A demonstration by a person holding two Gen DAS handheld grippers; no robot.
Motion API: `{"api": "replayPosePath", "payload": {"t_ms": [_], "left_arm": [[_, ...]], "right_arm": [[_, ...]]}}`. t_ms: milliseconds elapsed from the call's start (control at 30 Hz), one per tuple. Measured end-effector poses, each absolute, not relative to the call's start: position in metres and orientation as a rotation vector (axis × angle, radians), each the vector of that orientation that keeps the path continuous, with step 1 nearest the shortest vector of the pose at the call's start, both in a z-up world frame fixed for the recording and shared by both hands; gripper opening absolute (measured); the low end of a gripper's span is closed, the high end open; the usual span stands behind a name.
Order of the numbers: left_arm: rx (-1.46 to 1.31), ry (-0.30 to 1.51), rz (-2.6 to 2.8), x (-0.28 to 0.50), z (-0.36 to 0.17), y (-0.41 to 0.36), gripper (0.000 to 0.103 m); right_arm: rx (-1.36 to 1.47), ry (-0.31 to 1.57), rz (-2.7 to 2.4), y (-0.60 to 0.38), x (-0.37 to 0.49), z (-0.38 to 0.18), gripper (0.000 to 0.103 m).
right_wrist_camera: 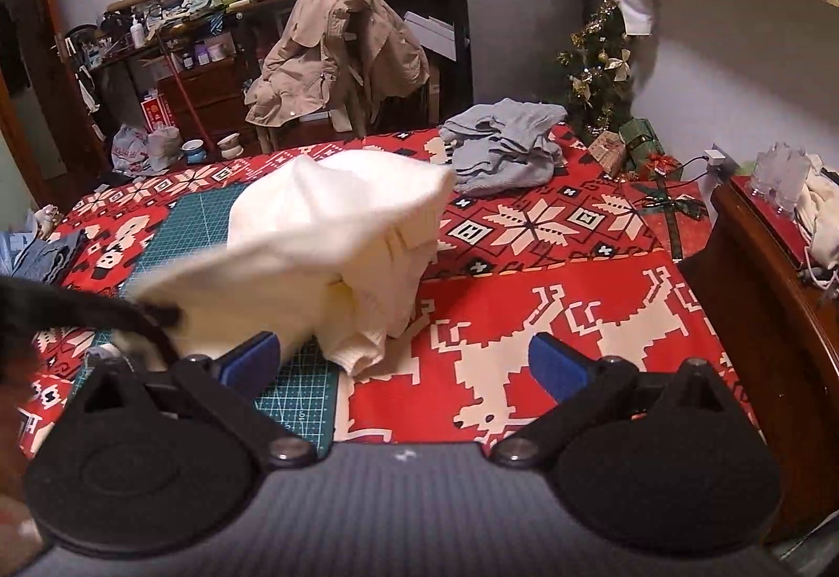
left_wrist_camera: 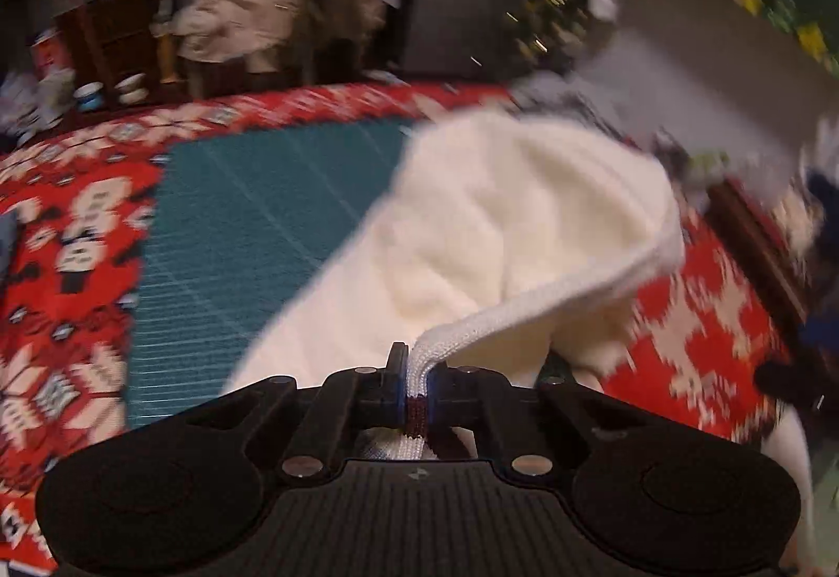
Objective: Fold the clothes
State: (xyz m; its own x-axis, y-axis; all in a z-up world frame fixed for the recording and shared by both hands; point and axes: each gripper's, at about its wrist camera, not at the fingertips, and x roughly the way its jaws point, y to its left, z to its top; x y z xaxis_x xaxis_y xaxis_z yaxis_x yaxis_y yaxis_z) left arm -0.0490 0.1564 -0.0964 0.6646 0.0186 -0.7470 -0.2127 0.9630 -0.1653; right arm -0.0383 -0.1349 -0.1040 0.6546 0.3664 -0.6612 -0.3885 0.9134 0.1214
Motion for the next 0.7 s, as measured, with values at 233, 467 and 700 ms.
{"api": "replayPosePath", "payload": {"t_ms": [233, 467, 700], "left_arm": [[-0.364, 0.761, 0.428, -0.087, -0.073, 0.244, 0.006], [-0.406, 0.797, 0.651, -0.117, -0.097, 0.287, 0.006], [-0.403, 0.868, 0.620, -0.133, -0.116, 0.302, 0.014]], "right_arm": [[-0.032, 0.750, 0.469, -0.115, -0.032, -0.110, 0.102], [-0.049, 0.752, 0.496, -0.094, -0.030, -0.115, 0.102], [-0.059, 0.761, 0.508, -0.082, -0.030, -0.120, 0.102]]}}
